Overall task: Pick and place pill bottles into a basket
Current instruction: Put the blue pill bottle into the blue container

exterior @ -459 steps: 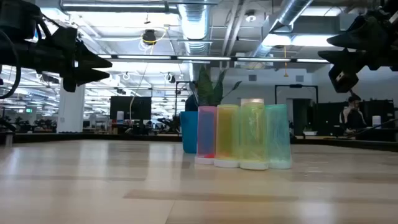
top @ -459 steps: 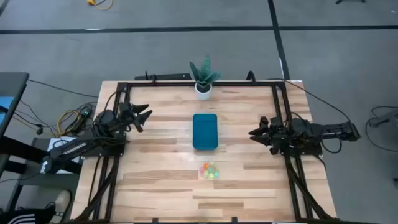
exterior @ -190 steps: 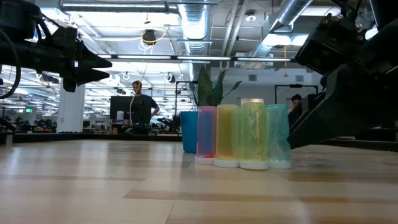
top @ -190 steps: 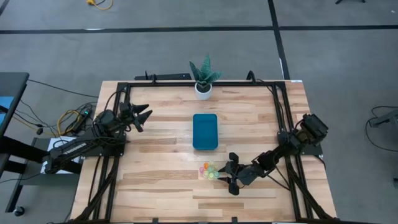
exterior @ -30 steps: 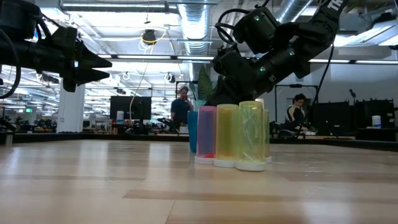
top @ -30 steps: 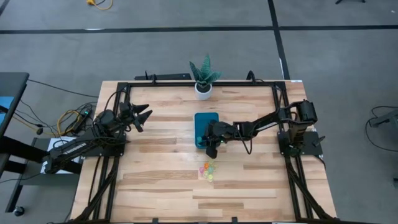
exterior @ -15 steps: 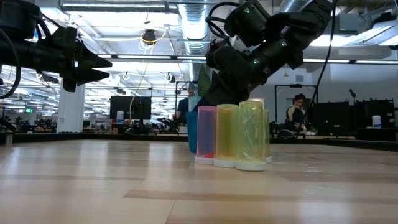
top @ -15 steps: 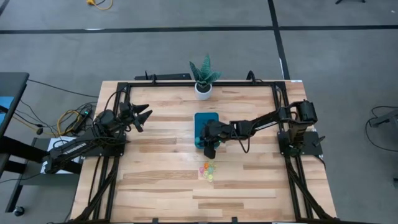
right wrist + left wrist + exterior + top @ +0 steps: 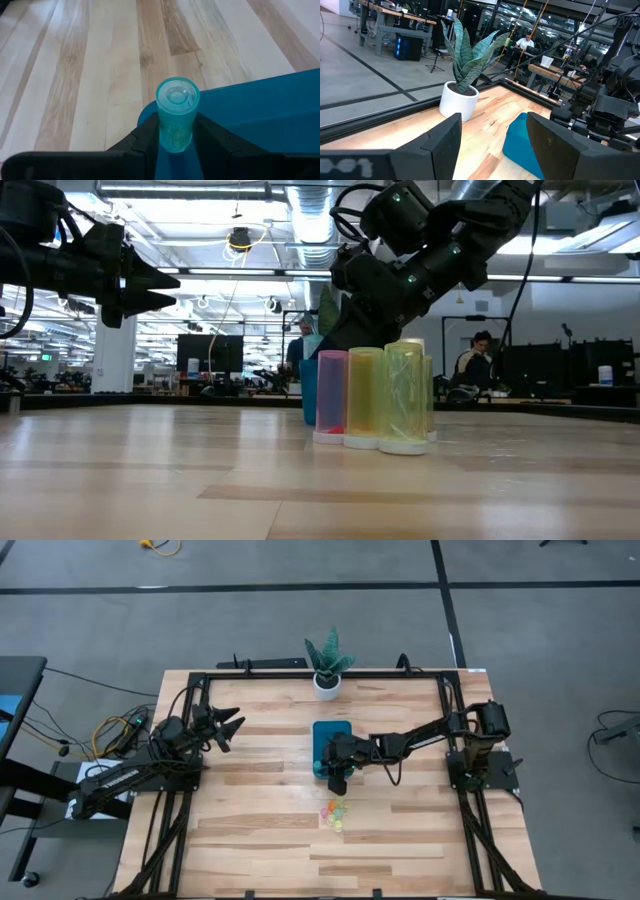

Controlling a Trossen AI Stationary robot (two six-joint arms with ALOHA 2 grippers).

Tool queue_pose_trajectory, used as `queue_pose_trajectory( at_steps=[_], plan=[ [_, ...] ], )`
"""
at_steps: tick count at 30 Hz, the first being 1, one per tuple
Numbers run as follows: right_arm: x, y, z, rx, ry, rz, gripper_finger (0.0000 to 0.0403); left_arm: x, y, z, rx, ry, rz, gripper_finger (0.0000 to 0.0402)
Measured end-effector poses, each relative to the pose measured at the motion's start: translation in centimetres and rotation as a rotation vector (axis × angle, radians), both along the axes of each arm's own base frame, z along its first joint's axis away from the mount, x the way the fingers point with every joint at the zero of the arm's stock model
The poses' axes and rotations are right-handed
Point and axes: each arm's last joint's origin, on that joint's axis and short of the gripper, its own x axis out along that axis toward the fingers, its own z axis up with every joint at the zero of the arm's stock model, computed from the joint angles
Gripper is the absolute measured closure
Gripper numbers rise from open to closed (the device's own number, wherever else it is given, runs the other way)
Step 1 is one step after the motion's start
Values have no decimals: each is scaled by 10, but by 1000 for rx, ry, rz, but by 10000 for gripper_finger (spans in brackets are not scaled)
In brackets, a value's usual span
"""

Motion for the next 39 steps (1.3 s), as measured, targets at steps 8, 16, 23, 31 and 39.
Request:
queue_pose_trajectory(
  at_steps=[8, 16, 23, 31, 39],
  plan=[
    [-1, 0, -1, 5, 10, 6, 300, 0, 0, 0, 0, 0, 0, 189],
    [-1, 0, -1, 5, 17, 7, 300, 0, 0, 0, 0, 0, 0, 189],
    [-1, 0, -1, 5, 19, 8, 300, 0, 0, 0, 0, 0, 0, 189],
    [-1, 0, -1, 6, 20, 8, 294, 0, 0, 0, 0, 0, 0, 189],
    [-1, 0, -2, 6, 21, 8, 246, 0, 0, 0, 0, 0, 0, 189]
  ],
)
